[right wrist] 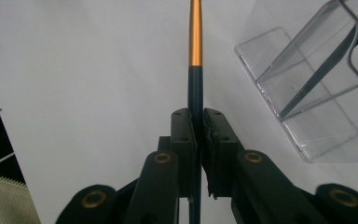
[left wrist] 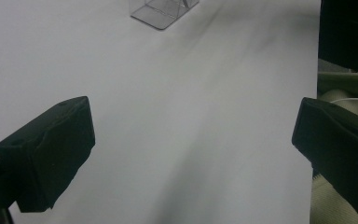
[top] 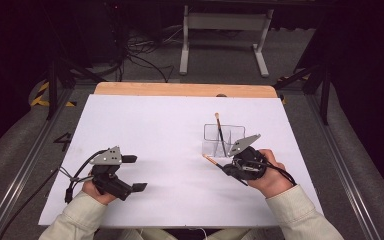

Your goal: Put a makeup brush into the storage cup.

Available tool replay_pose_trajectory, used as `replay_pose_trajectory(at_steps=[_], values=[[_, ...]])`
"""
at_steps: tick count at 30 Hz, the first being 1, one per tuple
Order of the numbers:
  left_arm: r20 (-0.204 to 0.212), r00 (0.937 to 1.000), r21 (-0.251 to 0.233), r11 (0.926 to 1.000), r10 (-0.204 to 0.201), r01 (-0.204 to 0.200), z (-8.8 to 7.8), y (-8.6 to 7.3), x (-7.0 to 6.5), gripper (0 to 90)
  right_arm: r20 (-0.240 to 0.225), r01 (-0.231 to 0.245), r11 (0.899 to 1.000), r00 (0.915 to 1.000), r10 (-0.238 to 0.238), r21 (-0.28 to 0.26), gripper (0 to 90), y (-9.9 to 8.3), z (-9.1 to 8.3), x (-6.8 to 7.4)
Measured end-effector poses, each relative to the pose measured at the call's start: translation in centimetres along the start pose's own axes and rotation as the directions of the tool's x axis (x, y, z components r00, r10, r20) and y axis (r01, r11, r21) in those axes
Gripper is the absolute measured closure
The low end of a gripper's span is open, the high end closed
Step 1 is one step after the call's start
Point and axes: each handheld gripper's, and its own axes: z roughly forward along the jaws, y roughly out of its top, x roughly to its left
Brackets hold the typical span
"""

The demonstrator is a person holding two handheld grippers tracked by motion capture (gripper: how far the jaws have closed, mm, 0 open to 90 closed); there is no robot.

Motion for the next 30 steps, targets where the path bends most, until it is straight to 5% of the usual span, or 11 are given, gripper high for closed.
replay_pose_trajectory(at_steps=[8, 17, 30], values=[[-0.005, 1.0000, -0.030, 0.9995, -0.007, 0.006, -0.2, -0.1, 0.1, 0.0, 0.010, -0.002, 0.997, 0.9999, 0.002, -0.079, 83.5, 0.1, -0.8, 0.1], [-0.012, 0.9999, -0.054, 0.9985, -0.009, 0.009, -0.2, -0.3, 0.1, 0.0, 0.025, 0.001, 0.982, 0.9997, 0.004, -0.188, 83.5, 0.2, -1.9, 0.2], [-0.037, 0.9993, -0.087, 0.9962, -0.004, 0.000, -0.5, -0.5, 0.0, 0.0, 0.056, 0.013, 0.938, 0.9984, 0.007, -0.347, 83.5, 0.3, -3.1, 0.3]])
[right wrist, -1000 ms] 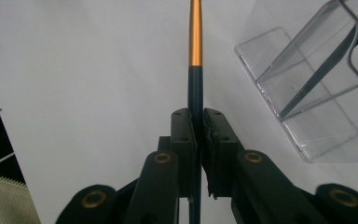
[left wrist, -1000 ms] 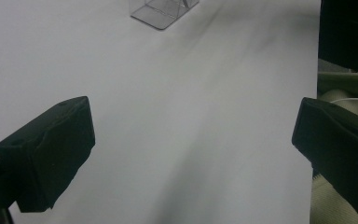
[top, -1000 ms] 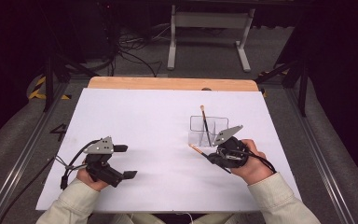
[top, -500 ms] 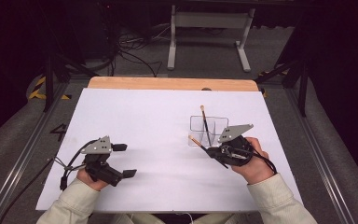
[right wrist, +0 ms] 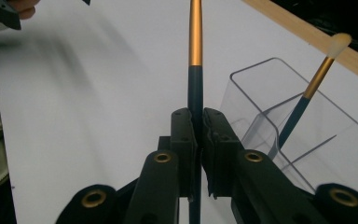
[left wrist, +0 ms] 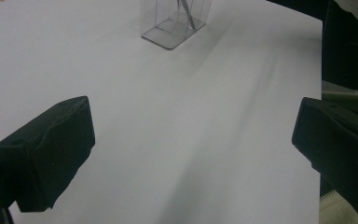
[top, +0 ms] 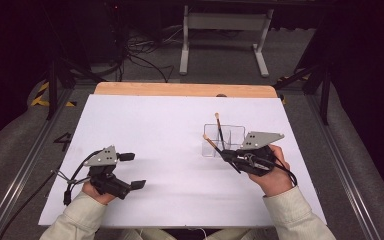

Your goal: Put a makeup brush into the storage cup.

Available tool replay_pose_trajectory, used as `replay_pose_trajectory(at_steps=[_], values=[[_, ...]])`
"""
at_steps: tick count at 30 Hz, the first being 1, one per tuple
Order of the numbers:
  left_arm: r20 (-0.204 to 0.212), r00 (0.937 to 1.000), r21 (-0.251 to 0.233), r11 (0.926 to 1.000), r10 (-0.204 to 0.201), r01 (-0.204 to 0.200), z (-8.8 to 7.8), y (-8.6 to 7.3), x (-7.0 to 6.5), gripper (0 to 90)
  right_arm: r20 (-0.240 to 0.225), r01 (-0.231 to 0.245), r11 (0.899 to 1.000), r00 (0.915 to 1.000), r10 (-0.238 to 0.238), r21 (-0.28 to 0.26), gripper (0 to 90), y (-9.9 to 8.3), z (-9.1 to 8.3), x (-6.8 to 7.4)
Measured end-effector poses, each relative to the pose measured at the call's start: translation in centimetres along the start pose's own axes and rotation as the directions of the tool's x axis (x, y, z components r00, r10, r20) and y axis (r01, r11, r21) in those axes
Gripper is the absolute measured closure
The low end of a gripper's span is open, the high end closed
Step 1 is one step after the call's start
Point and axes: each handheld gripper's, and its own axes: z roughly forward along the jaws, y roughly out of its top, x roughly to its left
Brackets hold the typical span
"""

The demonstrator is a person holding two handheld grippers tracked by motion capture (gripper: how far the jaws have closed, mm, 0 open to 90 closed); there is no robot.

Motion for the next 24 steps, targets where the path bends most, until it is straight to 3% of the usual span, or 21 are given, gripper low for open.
replay_pose_trajectory(at_steps=[7, 14, 20, 24], values=[[-0.005, 1.0000, -0.011, 0.9999, 0.000, 0.000, -0.3, -0.2, -0.1, 0.0, 0.024, 0.003, 0.998, 0.9997, -0.001, -0.071, 83.5, 0.2, -0.4, -0.1], [-0.029, 0.9995, -0.043, 0.9991, -0.008, 0.006, -0.7, -0.6, -0.2, 0.0, 0.040, -0.011, 0.989, 0.9991, 0.017, -0.149, 83.5, 0.3, -0.8, -0.6], [-0.045, 0.9989, -0.049, 0.9988, -0.010, 0.007, -1.1, -0.9, -0.2, 0.0, 0.034, -0.015, 0.983, 0.9992, 0.021, -0.181, 83.5, 0.4, -0.8, -0.8], [-0.054, 0.9985, -0.065, 0.9979, -0.007, 0.004, -1.3, -1.0, -0.2, 0.0, 0.026, -0.030, 0.975, 0.9990, 0.037, -0.222, 83.5, 0.4, -0.8, -1.0]])
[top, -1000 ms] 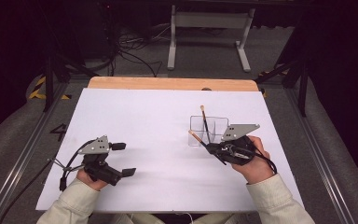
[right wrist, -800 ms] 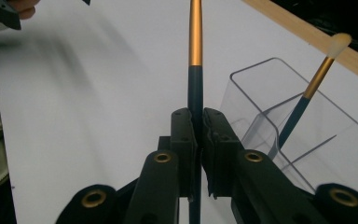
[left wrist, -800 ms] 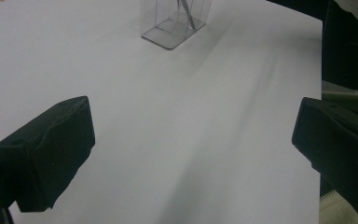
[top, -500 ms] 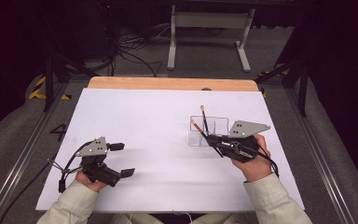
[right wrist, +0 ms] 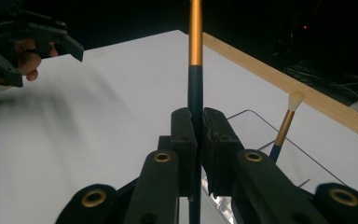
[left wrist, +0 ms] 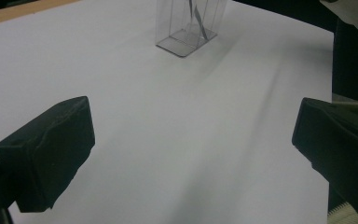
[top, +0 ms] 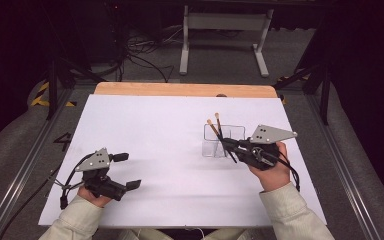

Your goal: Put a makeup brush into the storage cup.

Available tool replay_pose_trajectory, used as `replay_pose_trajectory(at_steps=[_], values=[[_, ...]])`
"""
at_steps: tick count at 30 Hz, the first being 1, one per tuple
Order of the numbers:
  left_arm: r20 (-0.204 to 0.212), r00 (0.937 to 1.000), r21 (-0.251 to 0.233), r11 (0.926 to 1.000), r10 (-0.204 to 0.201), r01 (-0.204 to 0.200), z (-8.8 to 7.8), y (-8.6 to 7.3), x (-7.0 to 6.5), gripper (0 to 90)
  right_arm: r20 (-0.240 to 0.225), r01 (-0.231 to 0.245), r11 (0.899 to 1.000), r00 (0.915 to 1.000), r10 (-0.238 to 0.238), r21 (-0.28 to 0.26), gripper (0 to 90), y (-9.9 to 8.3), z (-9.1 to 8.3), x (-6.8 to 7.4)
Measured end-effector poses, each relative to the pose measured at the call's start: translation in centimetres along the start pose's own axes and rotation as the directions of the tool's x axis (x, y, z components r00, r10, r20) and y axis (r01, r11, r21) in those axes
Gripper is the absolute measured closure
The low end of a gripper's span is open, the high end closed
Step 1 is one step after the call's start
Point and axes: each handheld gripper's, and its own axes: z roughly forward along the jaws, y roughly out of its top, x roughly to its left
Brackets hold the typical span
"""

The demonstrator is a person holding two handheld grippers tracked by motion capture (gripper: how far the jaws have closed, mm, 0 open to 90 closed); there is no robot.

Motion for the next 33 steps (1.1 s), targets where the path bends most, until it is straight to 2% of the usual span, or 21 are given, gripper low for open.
replay_pose_trajectory(at_steps=[7, 9, 11, 16, 25, 29, 33], values=[[-0.011, 0.9999, -0.034, 0.9994, -0.006, 0.005, -0.1, -0.3, 0.2, 0.0, 0.009, -0.017, 0.998, 0.9998, 0.017, -0.064, 83.5, -0.1, -0.2, -0.4], [-0.007, 0.9998, -0.039, 0.9991, -0.018, 0.018, -0.1, -0.4, 0.2, 0.0, 0.018, -0.025, 0.996, 0.9995, 0.027, -0.086, 83.5, -0.3, -0.2, -0.6], [-0.011, 0.9998, -0.043, 0.9990, -0.014, 0.013, -0.1, -0.5, 0.3, 0.0, 0.021, -0.033, 0.994, 0.9992, 0.035, -0.103, 83.5, -0.4, -0.3, -0.8], [-0.004, 0.9996, -0.066, 0.9974, -0.029, 0.029, -0.1, -0.7, 0.3, 0.0, 0.041, -0.031, 0.989, 0.9985, 0.037, -0.146, 83.5, -0.4, -0.4, -1.0], [-0.005, 0.9995, -0.066, 0.9974, -0.030, 0.029, 0.1, -0.8, 0.3, 0.0, 0.061, -0.025, 0.975, 0.9973, 0.040, -0.221, 83.5, -0.3, -0.4, -1.1], [-0.003, 0.9996, -0.064, 0.9976, -0.026, 0.026, 0.1, -0.8, 0.4, 0.0, 0.066, -0.027, 0.973, 0.9969, 0.044, -0.228, 83.5, -0.3, -0.2, -1.3], [0.016, 0.9995, -0.061, 0.9977, -0.027, 0.028, 0.2, -0.8, 0.3, 0.0, 0.075, -0.024, 0.970, 0.9962, 0.044, -0.244, 83.5, -0.4, 0.0, -1.5]])
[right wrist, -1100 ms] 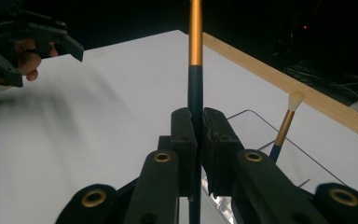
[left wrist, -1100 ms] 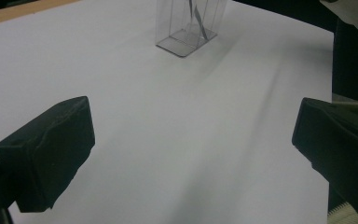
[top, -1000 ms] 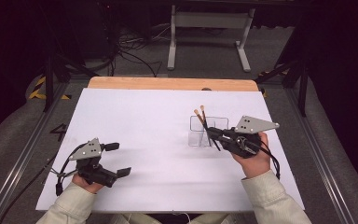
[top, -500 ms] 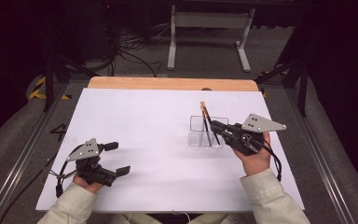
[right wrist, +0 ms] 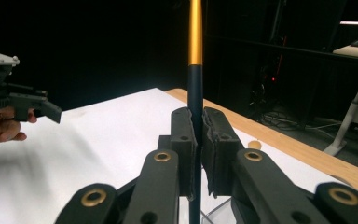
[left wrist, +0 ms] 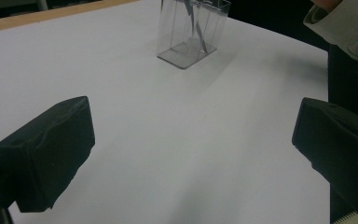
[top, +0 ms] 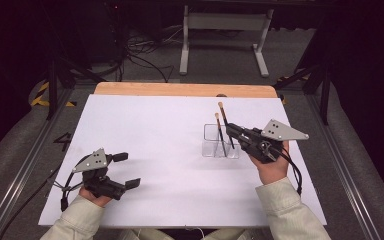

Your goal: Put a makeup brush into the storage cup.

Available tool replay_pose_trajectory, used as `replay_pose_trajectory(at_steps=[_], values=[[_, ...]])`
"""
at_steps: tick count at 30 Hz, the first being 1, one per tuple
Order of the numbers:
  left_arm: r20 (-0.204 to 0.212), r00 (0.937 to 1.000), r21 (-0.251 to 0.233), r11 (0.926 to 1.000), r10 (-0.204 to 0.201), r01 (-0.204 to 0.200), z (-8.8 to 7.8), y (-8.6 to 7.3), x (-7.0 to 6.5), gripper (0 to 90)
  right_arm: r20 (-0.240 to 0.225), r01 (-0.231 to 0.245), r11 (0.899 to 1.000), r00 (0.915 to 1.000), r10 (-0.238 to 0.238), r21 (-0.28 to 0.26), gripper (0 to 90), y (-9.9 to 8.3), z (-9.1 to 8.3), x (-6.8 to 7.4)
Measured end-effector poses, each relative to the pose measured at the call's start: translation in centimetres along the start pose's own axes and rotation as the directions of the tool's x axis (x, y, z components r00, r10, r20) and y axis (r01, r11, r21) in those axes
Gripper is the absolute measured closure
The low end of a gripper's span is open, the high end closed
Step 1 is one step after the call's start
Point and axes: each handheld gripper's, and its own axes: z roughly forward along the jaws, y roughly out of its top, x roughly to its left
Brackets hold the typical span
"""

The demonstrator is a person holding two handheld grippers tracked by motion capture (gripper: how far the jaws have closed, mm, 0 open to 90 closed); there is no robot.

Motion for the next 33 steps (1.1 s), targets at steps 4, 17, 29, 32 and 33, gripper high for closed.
replay_pose_trajectory(at_steps=[4, 17, 29, 32, 33], values=[[0.000, 1.0000, 0.000, 1.0000, 0.005, -0.005, 0.0, 0.0, 0.0, 0.0, 0.009, -0.001, 1.000, 1.0000, 0.001, -0.021, 83.5, 0.0, 0.0, 0.0], [-0.018, 0.9998, -0.013, 0.9999, 0.000, 0.000, 0.1, -0.3, 0.2, 0.0, 0.048, -0.030, 0.996, 0.9982, 0.034, -0.083, 83.5, -0.3, 0.5, -1.1], [-0.015, 0.9999, -0.014, 0.9999, -0.003, 0.002, 0.0, -0.3, 0.2, 0.0, 0.099, -0.087, 0.989, 0.9901, 0.099, -0.117, 83.5, -1.1, 1.0, -2.5], [-0.018, 0.9998, -0.014, 0.9999, -0.003, 0.003, 0.0, -0.3, 0.2, 0.0, 0.112, -0.087, 0.988, 0.9885, 0.102, -0.124, 83.5, -1.2, 1.1, -2.6], [-0.018, 0.9998, -0.015, 0.9999, -0.003, 0.003, 0.0, -0.3, 0.2, 0.0, 0.112, -0.089, 0.988, 0.9883, 0.103, -0.126, 83.5, -1.2, 1.1, -2.7]])
